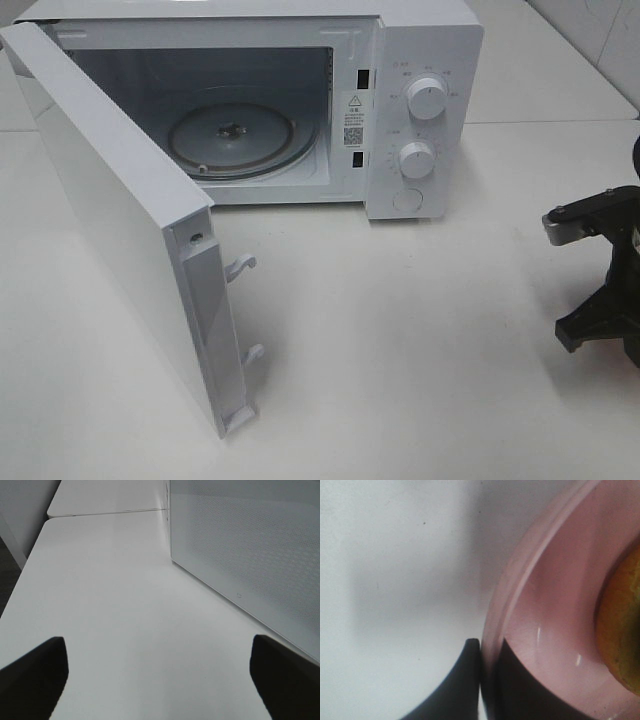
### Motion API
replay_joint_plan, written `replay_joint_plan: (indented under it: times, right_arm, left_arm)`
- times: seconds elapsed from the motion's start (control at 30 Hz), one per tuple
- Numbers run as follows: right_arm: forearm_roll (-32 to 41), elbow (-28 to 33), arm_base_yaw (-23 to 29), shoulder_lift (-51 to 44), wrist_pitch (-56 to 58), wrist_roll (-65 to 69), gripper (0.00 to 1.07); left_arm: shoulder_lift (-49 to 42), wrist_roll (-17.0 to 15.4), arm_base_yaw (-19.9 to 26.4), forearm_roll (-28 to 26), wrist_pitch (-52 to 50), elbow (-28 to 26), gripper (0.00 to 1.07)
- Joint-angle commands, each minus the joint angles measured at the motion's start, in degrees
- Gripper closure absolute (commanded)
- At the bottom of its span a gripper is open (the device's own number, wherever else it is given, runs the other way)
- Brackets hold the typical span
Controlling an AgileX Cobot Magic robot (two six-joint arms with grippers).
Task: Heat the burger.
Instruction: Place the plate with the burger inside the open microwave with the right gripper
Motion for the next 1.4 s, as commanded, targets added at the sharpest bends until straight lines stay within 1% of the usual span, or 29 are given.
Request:
replay_joint_plan:
  times: [0.03, 0.27, 0.37, 0.53, 0.77, 0.87, 0.9, 1.0, 1.13, 1.2, 1.23, 1.3, 1.33, 1.37, 1.4]
  right_arm:
    - [-3.2, 0.0, 0.1, -1.9, 2.2, 1.7, 1.07]
    - [-3.3, 0.1, 0.1, -7.8, 6.0, 1.7, 1.07]
    - [-3.3, 0.1, 0.1, -8.5, 6.4, 1.7, 1.07]
    - [-3.2, 0.1, 0.1, -12.9, 9.1, 1.7, 1.07]
    - [-3.2, 0.1, 0.1, -16.5, 10.9, 1.7, 1.07]
    - [-3.4, 0.5, 1.3, -18.2, 11.0, 1.7, 1.07]
    - [-3.4, 0.5, 2.8, -19.0, 11.6, 1.7, 1.07]
    - [-3.6, 0.6, 4.1, -19.4, 12.3, 1.7, 1.07]
    - [-3.8, 0.9, 7.7, -20.5, 12.6, 1.7, 1.07]
    - [-3.8, 0.9, 8.2, -20.5, 13.1, 1.7, 1.07]
    - [-3.8, 1.2, 9.7, -20.5, 13.4, 1.7, 1.07]
    - [-3.8, 1.4, 10.5, -20.5, 13.4, 1.7, 1.07]
    - [-3.8, 1.4, 12.2, -20.5, 13.5, 1.7, 1.07]
    - [-3.8, 1.4, 12.2, -20.5, 13.5, 1.7, 1.07]
    - [-4.2, 1.4, 14.2, -20.5, 13.6, 1.7, 1.07]
  left_arm:
    - [-1.0, 0.1, 0.1, 0.3, -0.2, 0.1, 0.16]
    - [-1.0, 0.1, 0.1, 0.3, -0.2, 0.1, 0.16]
    - [-1.0, 0.1, 0.1, 0.3, -0.2, 0.1, 0.16]
    - [-1.0, 0.1, 0.1, 0.3, -0.2, 0.1, 0.16]
    - [-1.0, 0.1, 0.1, 0.3, -0.2, 0.1, 0.16]
    - [-1.0, 0.1, 0.1, 0.3, -0.2, 0.1, 0.16]
    - [-1.0, 0.1, 0.1, 0.3, -0.2, 0.1, 0.16]
    - [-1.0, 0.1, 0.1, 0.3, -0.2, 0.1, 0.16]
    - [-1.0, 0.1, 0.1, 0.3, -0.2, 0.1, 0.16]
    - [-1.0, 0.1, 0.1, 0.3, -0.2, 0.1, 0.16]
    - [-1.0, 0.1, 0.1, 0.3, -0.2, 0.1, 0.16]
    - [-1.0, 0.1, 0.1, 0.3, -0.2, 0.1, 0.16]
    - [-1.0, 0.1, 0.1, 0.3, -0.2, 0.1, 0.16]
    - [-1.0, 0.1, 0.1, 0.3, -0.2, 0.1, 0.16]
    - [-1.0, 0.1, 0.1, 0.3, -0.2, 0.1, 0.16]
